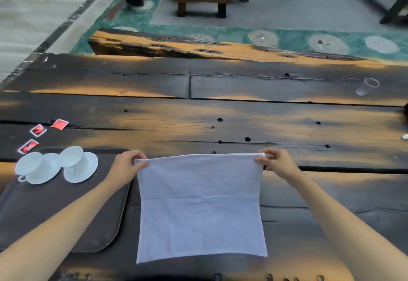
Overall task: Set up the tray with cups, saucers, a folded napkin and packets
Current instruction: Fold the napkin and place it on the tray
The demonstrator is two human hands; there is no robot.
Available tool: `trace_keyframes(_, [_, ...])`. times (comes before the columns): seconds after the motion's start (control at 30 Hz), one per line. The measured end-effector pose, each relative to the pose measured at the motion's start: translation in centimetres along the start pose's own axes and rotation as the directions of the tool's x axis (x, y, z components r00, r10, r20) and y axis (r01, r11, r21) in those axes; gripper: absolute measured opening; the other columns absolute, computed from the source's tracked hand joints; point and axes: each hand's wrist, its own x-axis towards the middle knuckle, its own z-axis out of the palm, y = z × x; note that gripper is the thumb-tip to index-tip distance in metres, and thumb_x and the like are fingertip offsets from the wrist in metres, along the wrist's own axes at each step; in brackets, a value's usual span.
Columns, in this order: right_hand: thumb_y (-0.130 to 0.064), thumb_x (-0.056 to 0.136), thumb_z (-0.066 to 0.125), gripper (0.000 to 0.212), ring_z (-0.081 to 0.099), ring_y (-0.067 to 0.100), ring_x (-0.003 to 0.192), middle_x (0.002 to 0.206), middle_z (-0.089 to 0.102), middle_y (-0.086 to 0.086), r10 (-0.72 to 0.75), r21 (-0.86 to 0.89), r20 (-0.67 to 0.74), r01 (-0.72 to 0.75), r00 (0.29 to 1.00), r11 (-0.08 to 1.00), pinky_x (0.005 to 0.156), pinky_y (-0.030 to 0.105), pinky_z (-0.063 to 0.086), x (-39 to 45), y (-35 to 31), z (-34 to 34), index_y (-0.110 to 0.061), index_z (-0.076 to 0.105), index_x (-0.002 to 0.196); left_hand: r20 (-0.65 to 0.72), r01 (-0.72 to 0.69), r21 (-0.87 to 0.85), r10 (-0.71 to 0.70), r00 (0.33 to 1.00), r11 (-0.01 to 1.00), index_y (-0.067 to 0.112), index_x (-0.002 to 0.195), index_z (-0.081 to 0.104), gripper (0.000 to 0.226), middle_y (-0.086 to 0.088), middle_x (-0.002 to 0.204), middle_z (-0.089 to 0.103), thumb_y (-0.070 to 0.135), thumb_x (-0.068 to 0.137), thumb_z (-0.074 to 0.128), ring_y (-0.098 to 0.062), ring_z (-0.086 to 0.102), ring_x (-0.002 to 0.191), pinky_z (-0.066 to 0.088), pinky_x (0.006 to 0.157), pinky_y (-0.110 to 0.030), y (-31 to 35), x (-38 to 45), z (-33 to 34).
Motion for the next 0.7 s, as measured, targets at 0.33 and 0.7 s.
trace_keyframes(0.33, [-0.01,0.093,0.074,0.015,0.065,0.004,0.073,0.077,0.07,-0.006,-0.243,0.055,-0.174,0.256,0.954,0.965,0.065,0.028,0.057,1.2,-10.7,-2.4,-0.023,0.066,0.087,-0.229,-0.21,-0.009,0.202,0.952,0.978,0.032,0.077,0.071,0.019,0.018,0.08,0.073,0.016,0.084,0.079,0.002,0.065,0.081,0.05,0.068,-0.023,4.4,5.0,-9.4])
trace_keyframes(0.7, [-0.016,0.092,0.074,0.008,0.07,0.006,0.071,0.083,0.076,0.001,-0.374,-0.019,-0.254,0.382,0.892,0.924,0.053,0.021,0.054,1.4,-15.5,-3.1,-0.022,0.071,0.09,-0.293,-0.282,0.001,0.27,0.917,0.959,0.023,0.089,0.076,0.008,0.001,0.092,0.074,0.015,0.088,0.076,-0.014,0.065,0.089,0.048,0.07,-0.024,6.1,6.7,-14.2])
